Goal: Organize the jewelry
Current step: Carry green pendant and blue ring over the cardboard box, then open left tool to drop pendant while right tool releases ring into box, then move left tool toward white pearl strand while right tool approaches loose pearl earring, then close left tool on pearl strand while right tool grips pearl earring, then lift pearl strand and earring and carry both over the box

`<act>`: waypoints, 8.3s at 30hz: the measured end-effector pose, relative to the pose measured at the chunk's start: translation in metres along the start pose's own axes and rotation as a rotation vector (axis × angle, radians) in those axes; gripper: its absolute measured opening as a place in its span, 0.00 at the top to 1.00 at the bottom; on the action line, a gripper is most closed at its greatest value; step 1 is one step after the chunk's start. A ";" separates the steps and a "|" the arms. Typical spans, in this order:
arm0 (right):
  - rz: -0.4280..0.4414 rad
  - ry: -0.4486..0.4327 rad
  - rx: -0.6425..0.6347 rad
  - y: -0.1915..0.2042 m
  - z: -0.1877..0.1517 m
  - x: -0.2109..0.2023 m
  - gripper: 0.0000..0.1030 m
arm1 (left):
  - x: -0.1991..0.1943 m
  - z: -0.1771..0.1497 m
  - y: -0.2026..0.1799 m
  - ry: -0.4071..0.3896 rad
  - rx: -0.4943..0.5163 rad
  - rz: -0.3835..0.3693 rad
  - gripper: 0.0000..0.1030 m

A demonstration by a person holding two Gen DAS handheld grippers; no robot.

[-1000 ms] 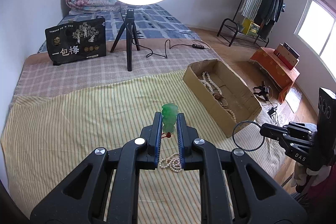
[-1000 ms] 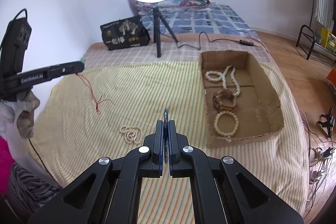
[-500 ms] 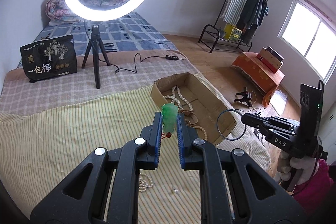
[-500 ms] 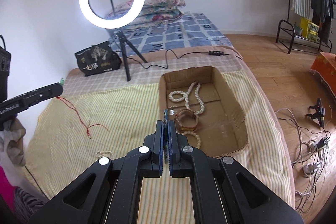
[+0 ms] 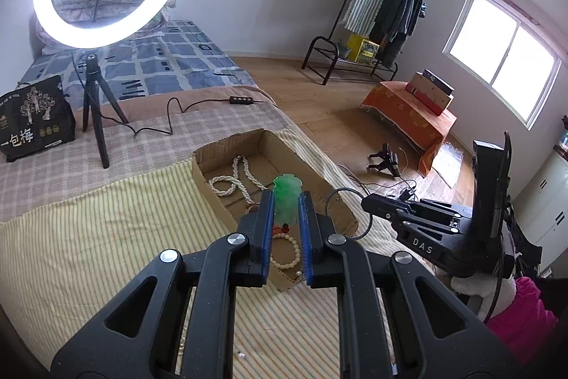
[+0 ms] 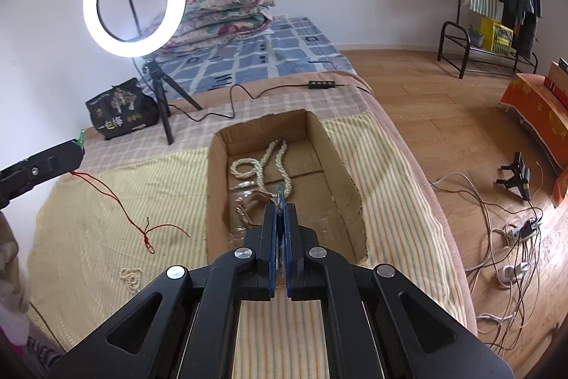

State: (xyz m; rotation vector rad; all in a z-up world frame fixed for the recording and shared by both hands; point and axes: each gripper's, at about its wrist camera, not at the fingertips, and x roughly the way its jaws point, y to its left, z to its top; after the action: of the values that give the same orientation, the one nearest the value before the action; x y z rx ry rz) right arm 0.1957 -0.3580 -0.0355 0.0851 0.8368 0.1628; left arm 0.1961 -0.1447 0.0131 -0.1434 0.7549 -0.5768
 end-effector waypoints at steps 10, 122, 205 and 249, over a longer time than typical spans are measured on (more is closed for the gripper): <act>-0.035 0.023 0.051 -0.025 0.001 0.013 0.98 | 0.034 0.004 -0.029 0.021 0.027 -0.041 0.88; 0.285 0.317 -0.537 0.148 -0.137 0.066 0.45 | 0.037 -0.160 0.104 0.445 0.098 0.218 0.31; 0.249 0.116 -0.346 0.099 -0.067 0.024 0.94 | -0.003 -0.090 0.088 0.201 0.022 0.197 0.90; 0.121 0.022 -0.103 -0.019 0.050 0.115 0.93 | 0.113 -0.053 -0.031 0.209 0.130 0.015 0.90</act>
State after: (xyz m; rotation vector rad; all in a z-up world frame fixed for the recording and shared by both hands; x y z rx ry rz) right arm 0.3110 -0.3569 -0.0887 0.0369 0.8438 0.3209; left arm 0.2121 -0.2275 -0.0843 0.0440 0.9171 -0.6307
